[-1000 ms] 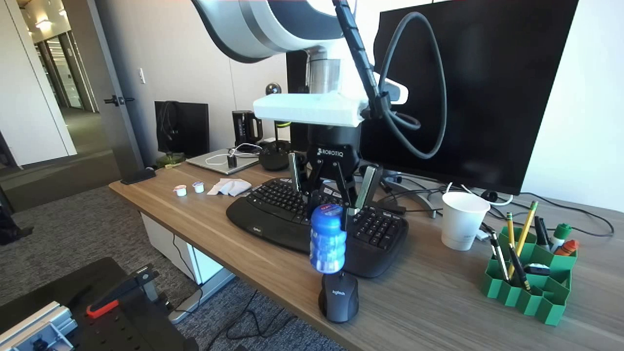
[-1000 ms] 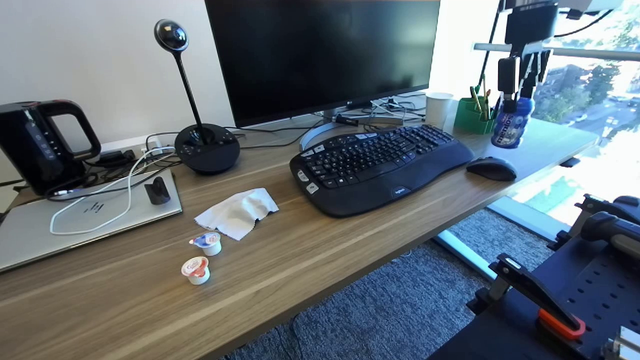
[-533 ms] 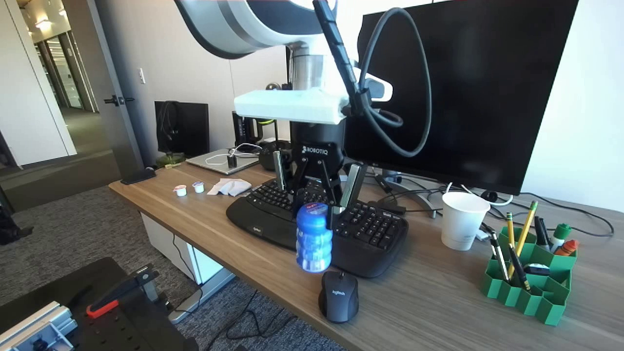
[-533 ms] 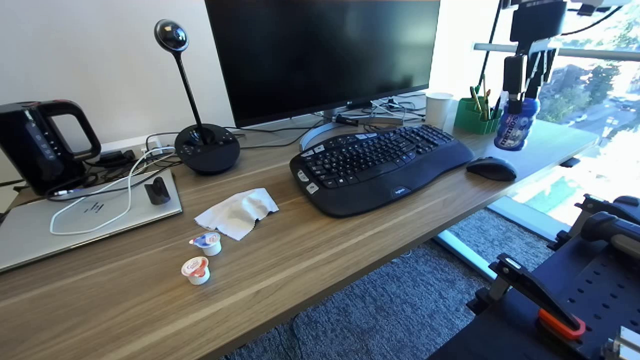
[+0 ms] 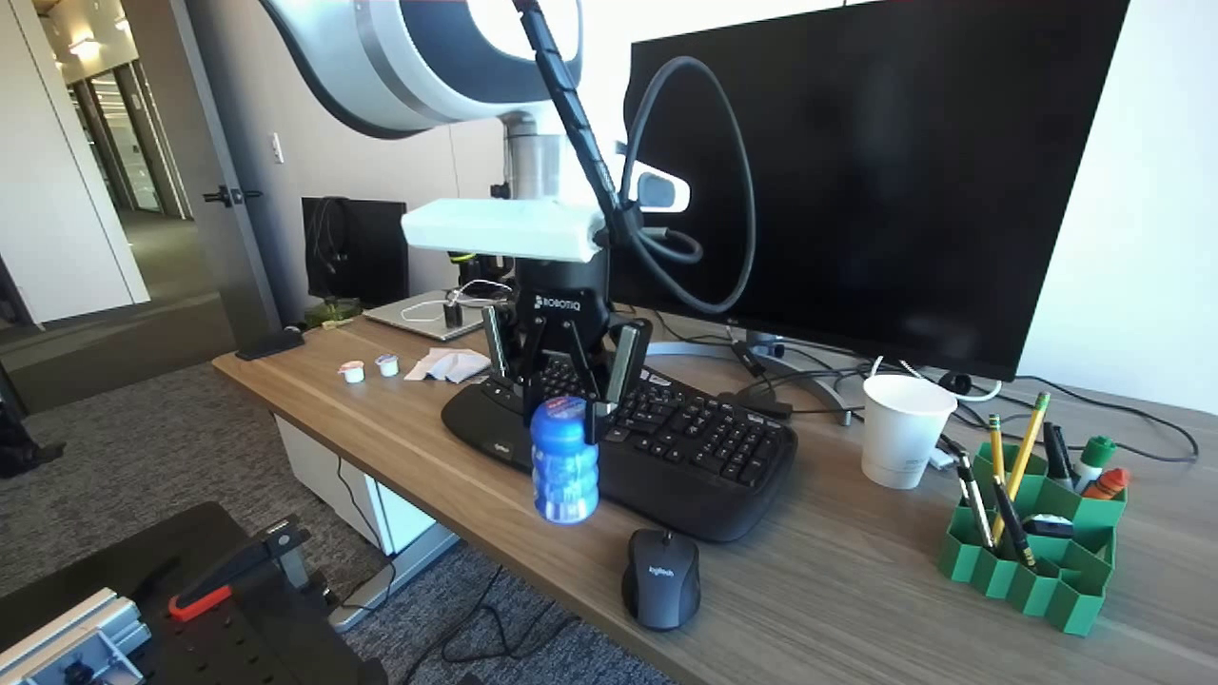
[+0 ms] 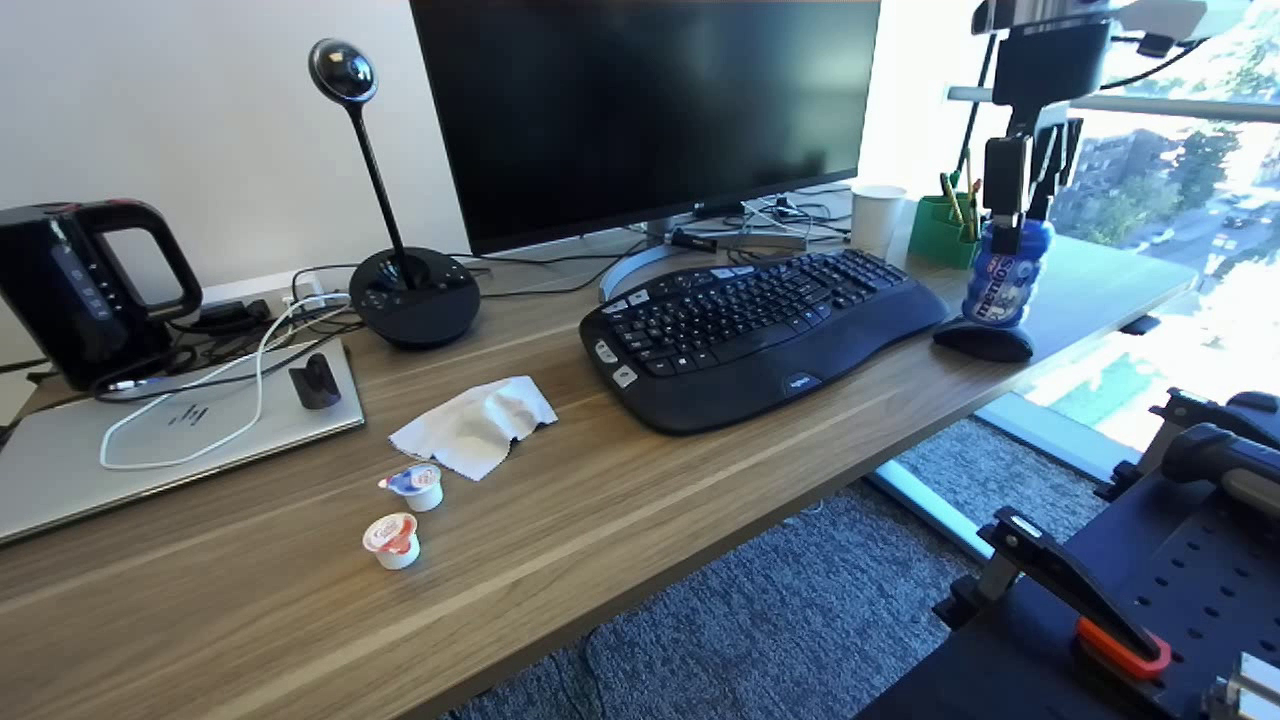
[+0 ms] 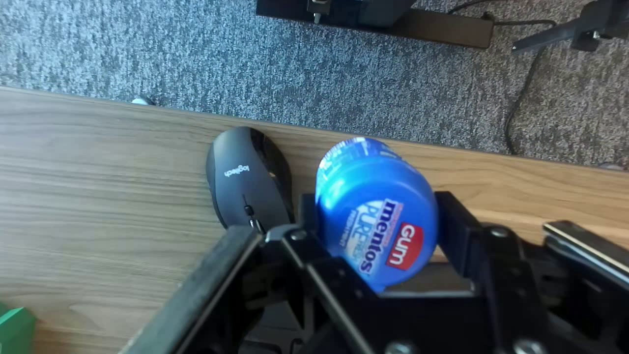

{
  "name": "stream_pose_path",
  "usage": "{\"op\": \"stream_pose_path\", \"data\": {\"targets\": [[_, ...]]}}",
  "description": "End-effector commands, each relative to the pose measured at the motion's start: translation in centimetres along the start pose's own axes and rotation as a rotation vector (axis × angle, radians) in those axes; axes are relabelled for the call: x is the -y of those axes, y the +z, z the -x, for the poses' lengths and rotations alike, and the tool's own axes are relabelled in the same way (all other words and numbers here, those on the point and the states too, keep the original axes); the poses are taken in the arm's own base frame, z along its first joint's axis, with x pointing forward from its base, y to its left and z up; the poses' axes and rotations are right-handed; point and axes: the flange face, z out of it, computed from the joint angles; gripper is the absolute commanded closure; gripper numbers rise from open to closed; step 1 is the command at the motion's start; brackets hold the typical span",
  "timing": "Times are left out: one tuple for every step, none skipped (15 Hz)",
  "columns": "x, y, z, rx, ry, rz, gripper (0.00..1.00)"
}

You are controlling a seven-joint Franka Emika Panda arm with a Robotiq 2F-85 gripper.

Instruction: Move the blue bottle to the left

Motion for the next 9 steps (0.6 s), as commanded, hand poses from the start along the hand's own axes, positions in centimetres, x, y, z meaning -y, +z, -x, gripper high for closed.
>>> {"op": "stream_pose_path", "data": {"targets": [[2.4,-0.3,-0.2,-0.020,-0.020,0.039,0.65],[3.0,-0.3,-0.4,-0.018,-0.022,0.043,0.65],[3.7,-0.2,-0.6,-0.022,-0.023,0.048,0.65],[4.4,-0.2,-0.8,-0.020,-0.024,0.055,0.65],[5.1,-0.1,-1.2,-0.024,-0.021,0.063,0.65],[5.8,-0.3,-1.5,-0.019,-0.018,0.070,0.65],[6.6,-0.3,-1.9,-0.019,-0.009,0.077,0.65],[7.3,-0.3,-2.2,-0.020,-0.002,0.081,0.65],[8.1,-0.4,-2.5,-0.019,0.008,0.088,0.65]]}}
